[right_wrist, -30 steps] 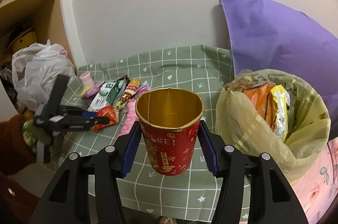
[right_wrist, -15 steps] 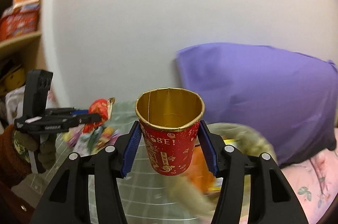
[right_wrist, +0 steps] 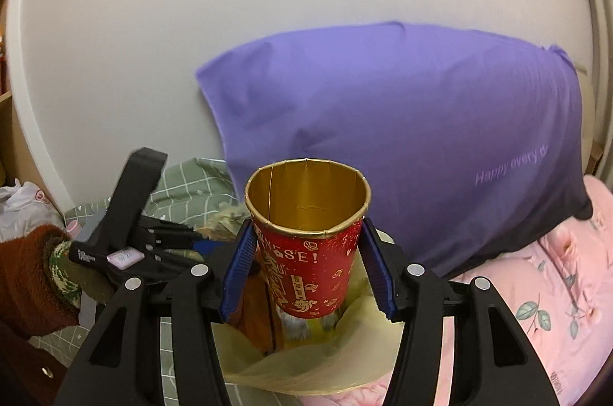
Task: Collect trash
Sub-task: 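Carry the red packet with the left tool while the right tool carries the cup to the trash bag, then open both tools to drop the packet and cup into the trash bag, then move both tools back toward the remaining wrappers on the table, then grasp the green-white milk carton with the left tool while the right tool grasps the white tissue packet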
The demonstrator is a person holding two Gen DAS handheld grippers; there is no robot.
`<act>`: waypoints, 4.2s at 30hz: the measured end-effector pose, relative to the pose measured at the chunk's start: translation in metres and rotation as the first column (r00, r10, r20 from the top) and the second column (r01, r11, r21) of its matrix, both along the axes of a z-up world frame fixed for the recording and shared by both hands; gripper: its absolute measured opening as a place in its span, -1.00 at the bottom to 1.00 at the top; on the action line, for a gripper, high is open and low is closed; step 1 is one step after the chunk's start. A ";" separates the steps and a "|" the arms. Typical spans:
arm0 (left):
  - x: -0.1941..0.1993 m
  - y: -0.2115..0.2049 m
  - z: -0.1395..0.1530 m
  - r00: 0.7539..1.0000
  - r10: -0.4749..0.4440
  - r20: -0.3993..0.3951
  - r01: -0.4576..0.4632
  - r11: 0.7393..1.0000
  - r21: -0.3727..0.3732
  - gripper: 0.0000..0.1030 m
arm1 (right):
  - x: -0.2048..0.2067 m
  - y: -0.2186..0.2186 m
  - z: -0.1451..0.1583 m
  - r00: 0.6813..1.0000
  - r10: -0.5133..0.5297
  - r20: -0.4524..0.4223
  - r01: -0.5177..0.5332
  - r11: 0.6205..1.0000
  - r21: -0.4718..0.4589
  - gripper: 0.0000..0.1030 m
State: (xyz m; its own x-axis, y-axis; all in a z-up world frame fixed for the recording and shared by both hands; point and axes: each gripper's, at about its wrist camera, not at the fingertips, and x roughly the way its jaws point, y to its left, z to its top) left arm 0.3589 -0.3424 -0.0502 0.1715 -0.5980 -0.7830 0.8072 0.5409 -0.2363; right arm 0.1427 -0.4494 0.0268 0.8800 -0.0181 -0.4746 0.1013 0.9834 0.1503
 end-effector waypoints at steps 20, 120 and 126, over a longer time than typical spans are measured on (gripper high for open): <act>0.004 0.092 0.060 0.985 0.166 0.046 -0.149 0.955 -0.258 0.55 | 0.017 0.009 -0.038 0.993 -0.019 -0.112 0.028 0.996 0.079 0.17; 0.010 0.522 -0.105 0.299 0.934 -0.193 -0.954 0.286 -0.095 0.18 | 0.176 0.318 -0.106 0.798 0.560 -0.222 -0.539 0.828 0.151 -0.17; -0.006 0.493 -0.095 0.463 0.885 -0.054 -0.885 0.458 -0.084 0.18 | 0.210 0.326 -0.123 0.802 0.518 -0.297 -0.530 0.847 0.046 -0.17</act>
State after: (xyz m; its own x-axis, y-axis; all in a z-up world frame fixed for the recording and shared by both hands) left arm 0.3532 0.1508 -0.1456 0.6473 -0.1902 -0.7382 -0.0935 0.9413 -0.3244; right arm 0.3526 -0.1238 -0.0958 0.5847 0.3839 -0.7147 -0.3988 0.9032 0.1589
